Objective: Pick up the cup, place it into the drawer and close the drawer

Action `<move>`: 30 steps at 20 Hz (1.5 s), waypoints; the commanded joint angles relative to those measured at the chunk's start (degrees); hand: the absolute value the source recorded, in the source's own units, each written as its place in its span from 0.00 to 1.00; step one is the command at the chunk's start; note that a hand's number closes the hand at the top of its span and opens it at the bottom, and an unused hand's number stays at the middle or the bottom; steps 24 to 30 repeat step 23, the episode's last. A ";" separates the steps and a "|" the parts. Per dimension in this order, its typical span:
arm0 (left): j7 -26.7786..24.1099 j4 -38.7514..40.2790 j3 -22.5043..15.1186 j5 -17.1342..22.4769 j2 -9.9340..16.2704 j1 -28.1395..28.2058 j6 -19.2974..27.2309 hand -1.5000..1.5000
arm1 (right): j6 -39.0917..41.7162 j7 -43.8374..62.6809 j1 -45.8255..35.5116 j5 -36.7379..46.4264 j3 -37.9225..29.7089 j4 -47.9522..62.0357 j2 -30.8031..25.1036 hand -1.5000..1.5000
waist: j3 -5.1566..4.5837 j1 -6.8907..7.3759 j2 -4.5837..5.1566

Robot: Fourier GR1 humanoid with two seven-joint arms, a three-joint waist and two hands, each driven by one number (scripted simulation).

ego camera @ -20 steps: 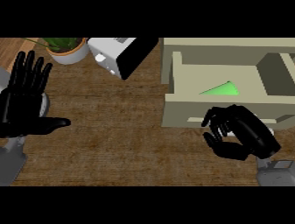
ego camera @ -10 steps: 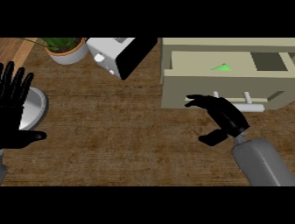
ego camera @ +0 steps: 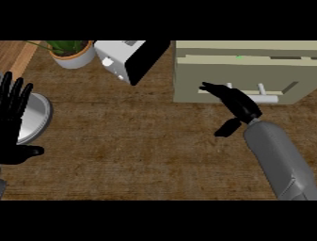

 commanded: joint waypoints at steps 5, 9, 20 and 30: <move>0.56 2.39 2.03 -0.79 -1.53 -1.85 -2.42 0.00 | 0.75 -6.36 -15.02 -0.56 -6.01 22.08 -2.99 0.00 | 0.11 0.78 0.60; 0.14 1.64 1.73 -1.27 -1.79 -0.44 -3.73 0.00 | -0.20 -9.49 -17.90 -0.60 -7.52 27.05 -5.08 0.00 | 0.16 1.83 1.02; 0.05 3.21 0.60 -3.30 -1.93 -1.63 -5.58 0.00 | 1.70 -9.25 -22.32 -0.75 -8.96 31.75 -8.72 0.00 | 0.25 3.99 2.13; 0.34 1.88 1.70 -2.51 -1.97 -1.57 -4.85 0.00 | 3.58 -10.06 -23.82 -1.11 -9.47 32.30 -10.61 0.00 | 0.26 4.09 1.89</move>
